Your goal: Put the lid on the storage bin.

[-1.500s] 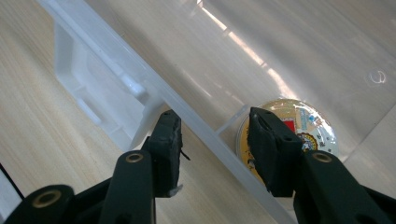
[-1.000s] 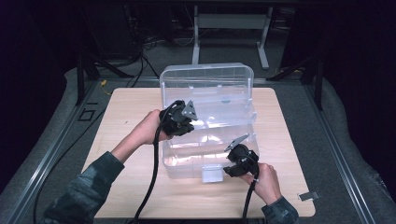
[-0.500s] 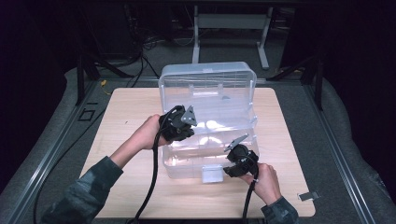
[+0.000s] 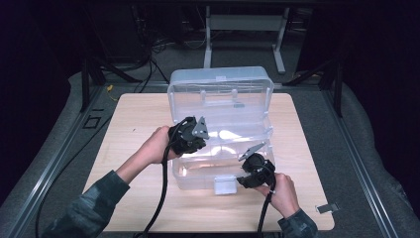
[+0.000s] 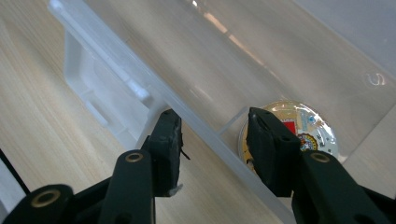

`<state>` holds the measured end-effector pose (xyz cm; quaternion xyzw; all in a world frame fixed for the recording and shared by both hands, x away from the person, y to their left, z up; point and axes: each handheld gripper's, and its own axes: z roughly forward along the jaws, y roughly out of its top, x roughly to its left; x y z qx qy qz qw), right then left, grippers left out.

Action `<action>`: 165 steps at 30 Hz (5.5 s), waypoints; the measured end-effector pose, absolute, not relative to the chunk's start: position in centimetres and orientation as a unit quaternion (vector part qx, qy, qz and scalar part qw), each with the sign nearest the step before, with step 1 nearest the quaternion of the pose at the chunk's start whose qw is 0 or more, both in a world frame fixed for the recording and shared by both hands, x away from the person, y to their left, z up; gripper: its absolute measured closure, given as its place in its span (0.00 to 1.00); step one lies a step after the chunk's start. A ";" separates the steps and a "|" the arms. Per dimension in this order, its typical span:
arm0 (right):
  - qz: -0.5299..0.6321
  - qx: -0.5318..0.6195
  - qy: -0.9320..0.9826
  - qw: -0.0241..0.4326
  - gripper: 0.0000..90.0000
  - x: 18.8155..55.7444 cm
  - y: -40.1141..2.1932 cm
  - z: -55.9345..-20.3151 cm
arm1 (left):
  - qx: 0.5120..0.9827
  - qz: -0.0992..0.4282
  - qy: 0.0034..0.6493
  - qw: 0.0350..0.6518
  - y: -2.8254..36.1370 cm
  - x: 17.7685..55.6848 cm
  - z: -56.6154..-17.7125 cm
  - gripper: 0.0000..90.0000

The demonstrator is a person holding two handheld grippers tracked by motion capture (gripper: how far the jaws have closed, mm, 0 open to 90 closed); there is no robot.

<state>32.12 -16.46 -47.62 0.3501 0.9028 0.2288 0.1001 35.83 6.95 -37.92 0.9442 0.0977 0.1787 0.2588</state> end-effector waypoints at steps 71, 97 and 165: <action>0.365 0.434 0.811 0.147 0.22 35.4 -23.5 -37.9 | 0.928 0.148 0.174 0.294 8.0 32.9 -39.6 0.64; 0.372 0.445 0.805 0.124 0.18 35.2 -24.1 -38.9 | 0.920 0.125 0.211 0.306 12.8 31.0 -40.4 0.43; 0.258 0.512 0.806 0.145 0.00 27.9 -29.7 -51.8 | 0.850 0.120 0.436 0.270 27.5 28.8 -52.5 0.00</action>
